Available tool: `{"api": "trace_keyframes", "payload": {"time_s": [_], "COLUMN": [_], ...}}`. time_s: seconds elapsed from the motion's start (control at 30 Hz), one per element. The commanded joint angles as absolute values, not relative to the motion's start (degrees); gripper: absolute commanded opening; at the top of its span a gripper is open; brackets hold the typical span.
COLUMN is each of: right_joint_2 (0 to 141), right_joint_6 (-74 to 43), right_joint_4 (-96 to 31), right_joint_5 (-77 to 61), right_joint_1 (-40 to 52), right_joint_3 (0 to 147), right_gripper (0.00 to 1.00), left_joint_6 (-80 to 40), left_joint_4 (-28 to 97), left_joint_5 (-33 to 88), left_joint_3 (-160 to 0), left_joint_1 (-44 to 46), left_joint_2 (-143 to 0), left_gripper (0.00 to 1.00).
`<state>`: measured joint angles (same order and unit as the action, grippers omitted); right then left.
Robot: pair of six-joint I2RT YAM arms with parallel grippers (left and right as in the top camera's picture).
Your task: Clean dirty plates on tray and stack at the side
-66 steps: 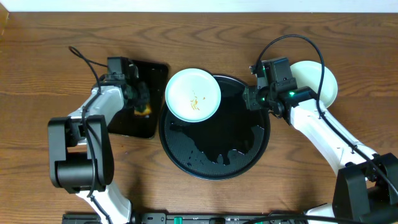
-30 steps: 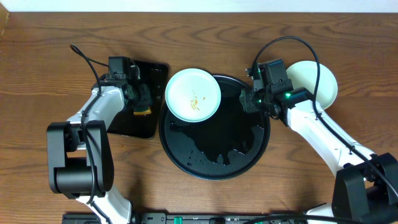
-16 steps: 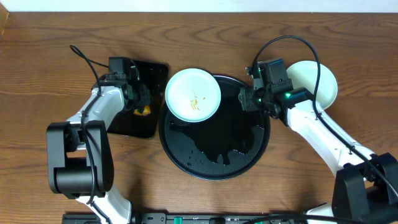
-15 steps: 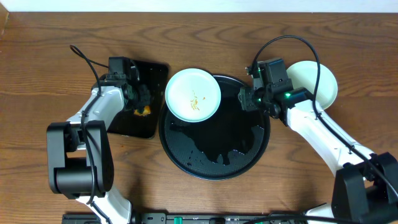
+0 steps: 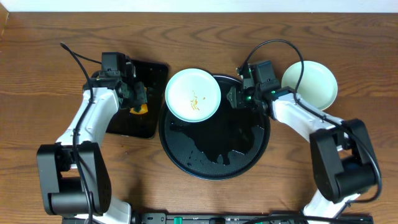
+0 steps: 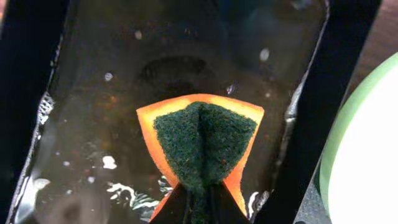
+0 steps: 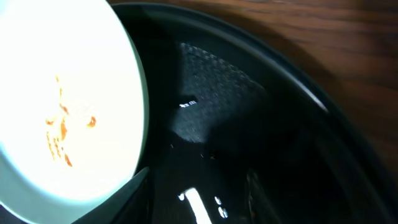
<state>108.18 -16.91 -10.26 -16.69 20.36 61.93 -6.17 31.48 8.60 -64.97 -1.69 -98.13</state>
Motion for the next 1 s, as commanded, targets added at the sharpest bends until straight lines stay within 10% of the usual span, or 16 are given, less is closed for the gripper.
{"api": "trace_keyframes", "payload": {"time_s": [0.0, 0.97], "right_joint_2": [110.8, 113.8], "right_joint_6": [-19.4, -25.4], "right_joint_4": [-8.4, -5.8], "right_joint_5": [-21.3, -18.2], "right_joint_1": [21.0, 26.8], "right_joint_3": [62.8, 62.8], "right_gripper": [0.44, 0.29], "left_joint_6": [-6.2, -5.6], "left_joint_4": [31.6, 23.6], "left_joint_5": [7.9, 7.8], "left_joint_3": [-66.5, -66.5], "left_joint_1": [-1.5, -1.7], "left_joint_2": [-97.6, -94.0], "left_gripper": [0.08, 0.08]}}
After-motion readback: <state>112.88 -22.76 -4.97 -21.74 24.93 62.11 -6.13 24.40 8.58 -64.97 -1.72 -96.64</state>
